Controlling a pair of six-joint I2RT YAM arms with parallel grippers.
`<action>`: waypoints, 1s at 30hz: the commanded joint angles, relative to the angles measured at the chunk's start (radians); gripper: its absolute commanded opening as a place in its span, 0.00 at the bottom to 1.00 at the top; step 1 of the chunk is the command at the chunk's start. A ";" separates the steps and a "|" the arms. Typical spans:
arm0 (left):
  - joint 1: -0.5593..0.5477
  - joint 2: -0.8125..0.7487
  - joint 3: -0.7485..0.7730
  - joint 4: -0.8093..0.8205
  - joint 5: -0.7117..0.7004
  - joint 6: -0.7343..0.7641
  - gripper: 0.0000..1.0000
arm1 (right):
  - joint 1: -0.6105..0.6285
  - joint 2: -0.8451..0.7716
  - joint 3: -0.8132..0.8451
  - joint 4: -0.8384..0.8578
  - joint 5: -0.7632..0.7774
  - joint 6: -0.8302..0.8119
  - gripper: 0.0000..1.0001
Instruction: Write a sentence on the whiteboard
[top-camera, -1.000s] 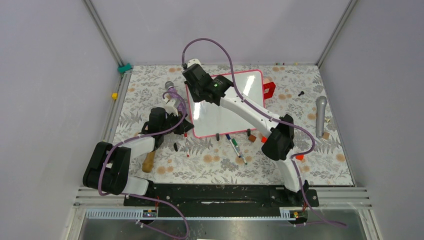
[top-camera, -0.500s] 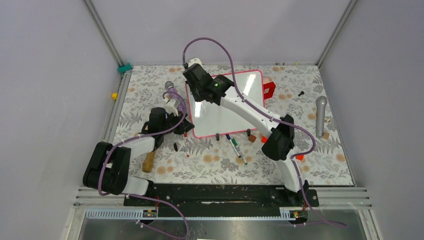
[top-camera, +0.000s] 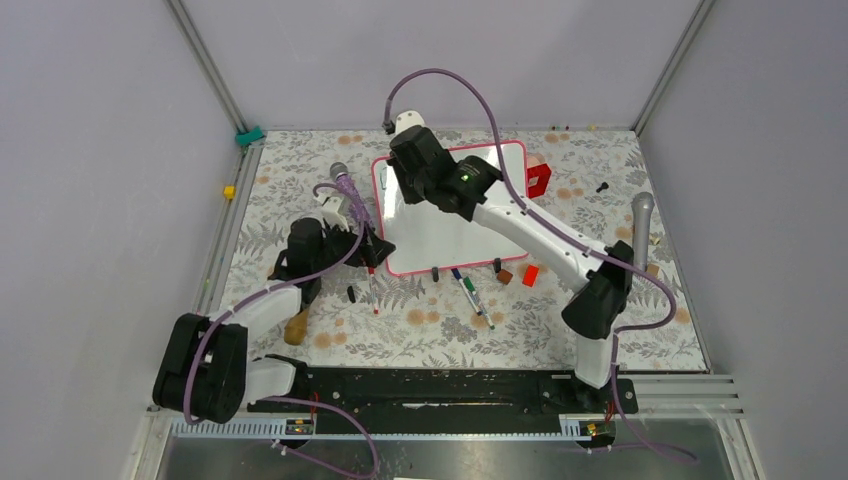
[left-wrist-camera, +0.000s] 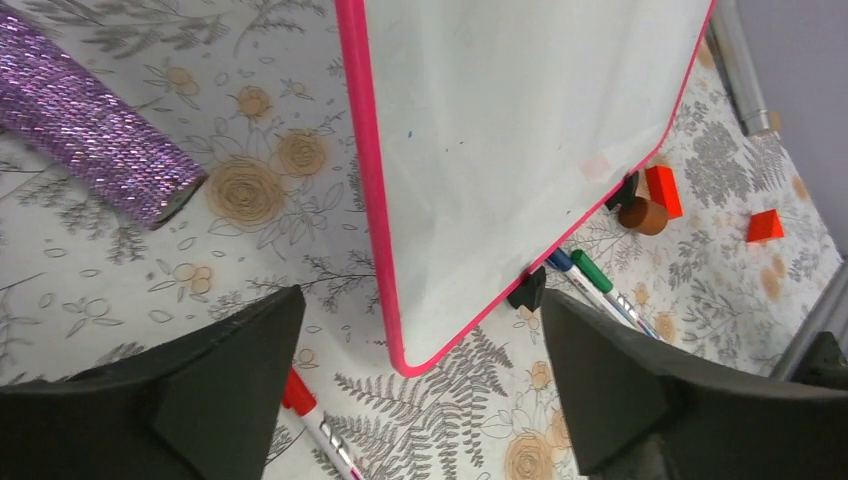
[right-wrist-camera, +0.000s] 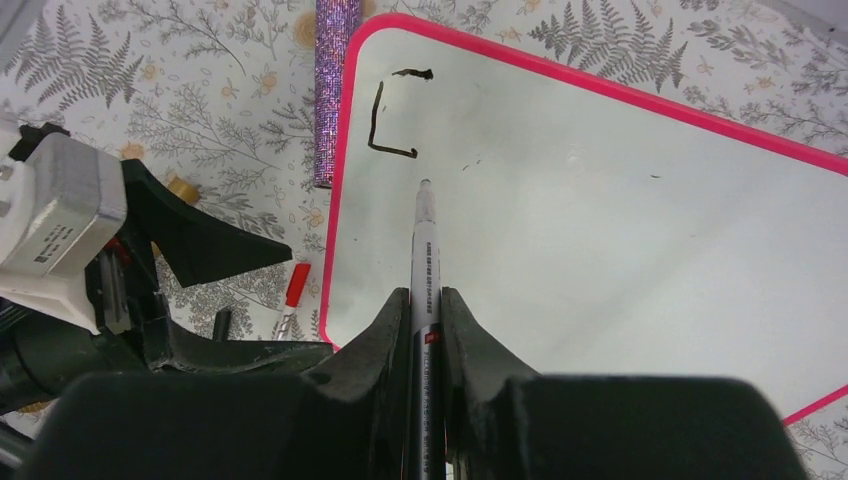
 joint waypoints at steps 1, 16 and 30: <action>0.014 -0.101 -0.049 0.070 -0.100 -0.002 0.97 | -0.001 -0.097 -0.053 0.076 0.010 -0.016 0.00; 0.089 0.014 -0.066 0.458 0.047 -0.123 0.98 | -0.004 -0.309 -0.244 0.126 0.003 -0.023 0.00; 0.118 0.132 -0.015 0.446 0.187 -0.093 0.99 | -0.003 -0.370 -0.325 0.141 0.008 -0.017 0.00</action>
